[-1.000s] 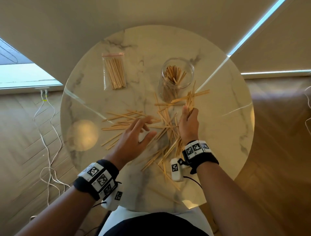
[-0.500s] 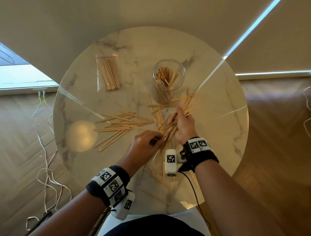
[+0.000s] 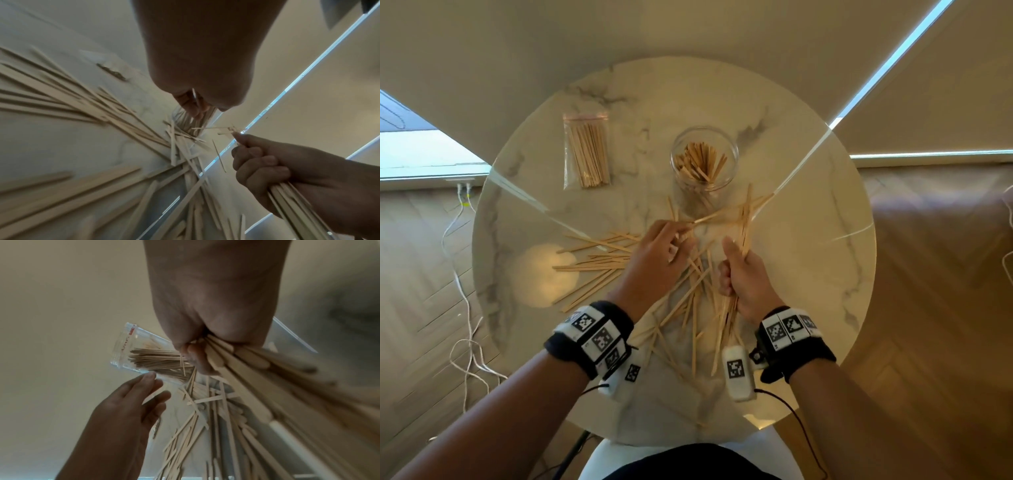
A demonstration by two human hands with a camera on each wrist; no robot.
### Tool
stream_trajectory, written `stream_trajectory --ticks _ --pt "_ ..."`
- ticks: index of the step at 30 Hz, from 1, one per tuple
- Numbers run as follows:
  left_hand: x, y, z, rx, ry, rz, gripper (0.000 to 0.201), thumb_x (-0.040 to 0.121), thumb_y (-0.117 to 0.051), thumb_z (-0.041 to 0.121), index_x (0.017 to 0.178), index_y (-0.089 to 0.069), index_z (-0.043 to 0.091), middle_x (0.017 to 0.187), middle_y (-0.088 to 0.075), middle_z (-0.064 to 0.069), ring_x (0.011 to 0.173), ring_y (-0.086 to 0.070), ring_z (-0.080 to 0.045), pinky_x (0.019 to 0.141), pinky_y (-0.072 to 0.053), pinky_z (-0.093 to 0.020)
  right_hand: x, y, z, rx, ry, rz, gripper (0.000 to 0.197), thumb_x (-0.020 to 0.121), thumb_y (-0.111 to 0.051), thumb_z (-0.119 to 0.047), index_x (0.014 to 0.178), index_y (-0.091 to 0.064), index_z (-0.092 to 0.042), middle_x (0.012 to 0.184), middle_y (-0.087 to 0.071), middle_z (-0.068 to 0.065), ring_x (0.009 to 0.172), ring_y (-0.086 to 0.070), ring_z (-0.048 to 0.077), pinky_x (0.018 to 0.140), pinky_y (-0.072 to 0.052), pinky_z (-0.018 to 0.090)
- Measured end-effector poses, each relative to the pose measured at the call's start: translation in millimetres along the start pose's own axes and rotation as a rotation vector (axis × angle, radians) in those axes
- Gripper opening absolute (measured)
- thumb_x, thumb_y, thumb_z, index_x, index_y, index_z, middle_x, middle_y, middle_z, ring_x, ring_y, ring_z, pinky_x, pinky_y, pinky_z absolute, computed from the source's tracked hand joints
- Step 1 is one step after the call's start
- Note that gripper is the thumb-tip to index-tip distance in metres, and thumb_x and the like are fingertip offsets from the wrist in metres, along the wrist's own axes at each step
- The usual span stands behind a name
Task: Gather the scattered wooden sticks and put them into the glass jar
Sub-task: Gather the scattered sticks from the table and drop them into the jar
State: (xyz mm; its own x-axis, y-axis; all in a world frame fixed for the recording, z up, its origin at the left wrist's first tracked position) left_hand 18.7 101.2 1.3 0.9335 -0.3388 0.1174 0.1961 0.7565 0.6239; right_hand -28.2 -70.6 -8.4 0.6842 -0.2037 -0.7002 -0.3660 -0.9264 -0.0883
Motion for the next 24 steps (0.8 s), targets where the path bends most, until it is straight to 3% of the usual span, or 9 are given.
stream_trajectory --ticks 3,5,7,9,11,14,18,20,24 --pt "19 -23 10 0.059 0.193 -0.138 0.048 0.103 -0.060 0.033 0.144 -0.050 0.010 0.135 -0.054 -0.014 0.100 -0.064 -0.028 0.088 -0.058 -0.047 -8 11 -3 -0.035 -0.032 -0.051 0.040 0.102 -0.058 -0.042 0.070 -0.046 -0.022 0.057 -0.040 -0.001 0.043 -0.031 0.012 0.040 -0.028 0.023" --pt "26 -37 13 0.151 0.220 -0.246 0.059 0.102 -0.059 0.040 0.150 -0.041 0.011 0.144 -0.048 -0.017 0.116 -0.061 -0.037 0.097 -0.054 -0.049 -12 18 -5 -0.049 -0.051 -0.113 0.035 0.102 -0.058 -0.041 0.075 -0.050 -0.022 0.059 -0.039 -0.001 0.045 -0.030 0.012 0.041 -0.026 0.023" --pt "30 -46 16 0.171 0.210 -0.334 0.057 0.103 -0.056 0.040 0.150 -0.039 0.012 0.143 -0.051 -0.016 0.124 -0.058 -0.035 0.099 -0.050 -0.045 -14 25 -7 -0.049 -0.074 -0.167 0.028 0.103 -0.057 -0.040 0.083 -0.050 -0.021 0.060 -0.039 0.000 0.046 -0.029 0.013 0.041 -0.025 0.023" --pt "36 -48 20 0.092 0.251 -0.393 0.041 0.107 -0.048 0.033 0.144 -0.045 0.015 0.125 -0.062 -0.009 0.113 -0.062 -0.027 0.091 -0.048 -0.037 -12 30 -8 -0.062 -0.084 -0.200 0.026 0.103 -0.057 -0.040 0.086 -0.050 -0.021 0.061 -0.040 0.000 0.047 -0.030 0.013 0.040 -0.026 0.022" --pt "37 -47 24 0.014 0.291 -0.380 0.028 0.110 -0.040 0.026 0.131 -0.056 0.014 0.099 -0.064 0.001 0.089 -0.061 -0.013 0.083 -0.048 -0.028 -7 34 -8 -0.075 -0.076 -0.201 0.028 0.103 -0.057 -0.040 0.085 -0.048 -0.021 0.061 -0.041 0.000 0.047 -0.031 0.012 0.040 -0.027 0.022" --pt "33 -46 31 -0.017 0.308 -0.332 0.027 0.111 -0.038 0.022 0.118 -0.063 0.015 0.092 -0.059 0.013 0.081 -0.054 0.000 0.073 -0.040 -0.007 -1 38 -10 -0.070 -0.063 -0.199 0.027 0.103 -0.057 -0.041 0.085 -0.049 -0.022 0.062 -0.042 -0.002 0.048 -0.033 0.011 0.042 -0.029 0.022" --pt "25 -46 43 -0.083 0.386 -0.325 0.030 0.111 -0.037 0.025 0.101 -0.064 0.014 0.088 -0.063 0.005 0.079 -0.057 -0.007 0.066 -0.038 -0.008 3 35 -14 -0.164 -0.040 -0.248 0.024 0.102 -0.059 -0.041 0.089 -0.055 -0.021 0.062 -0.044 -0.003 0.049 -0.037 0.010 0.045 -0.033 0.024" --pt "24 -46 46 -0.055 0.424 -0.344 0.029 0.111 -0.040 0.030 0.091 -0.058 0.020 0.082 -0.060 0.010 0.075 -0.055 -0.002 0.063 -0.039 -0.008 5 34 -16 -0.222 -0.027 -0.265 0.025 0.102 -0.060 -0.033 0.083 -0.050 -0.021 0.061 -0.043 -0.003 0.049 -0.036 0.011 0.045 -0.033 0.025" --pt "27 -39 40 -0.019 0.426 -0.345 0.027 0.111 -0.039 0.029 0.091 -0.054 0.018 0.081 -0.057 0.008 0.072 -0.052 -0.003 0.061 -0.036 -0.017 7 40 -21 -0.158 -0.029 -0.274 0.027 0.099 -0.065 -0.021 0.078 -0.048 -0.022 0.058 -0.041 -0.004 0.048 -0.033 0.009 0.043 -0.029 0.023"
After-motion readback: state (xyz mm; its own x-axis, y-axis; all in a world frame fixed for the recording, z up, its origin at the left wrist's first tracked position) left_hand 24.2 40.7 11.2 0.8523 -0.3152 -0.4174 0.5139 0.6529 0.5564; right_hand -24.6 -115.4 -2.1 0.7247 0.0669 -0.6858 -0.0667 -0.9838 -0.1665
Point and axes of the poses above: each hand's wrist, its own x-axis towards the middle knuckle, its own y-axis out of the back of the hand, z = x × y, the point moved 1 cm from there along x, towards the middle knuckle
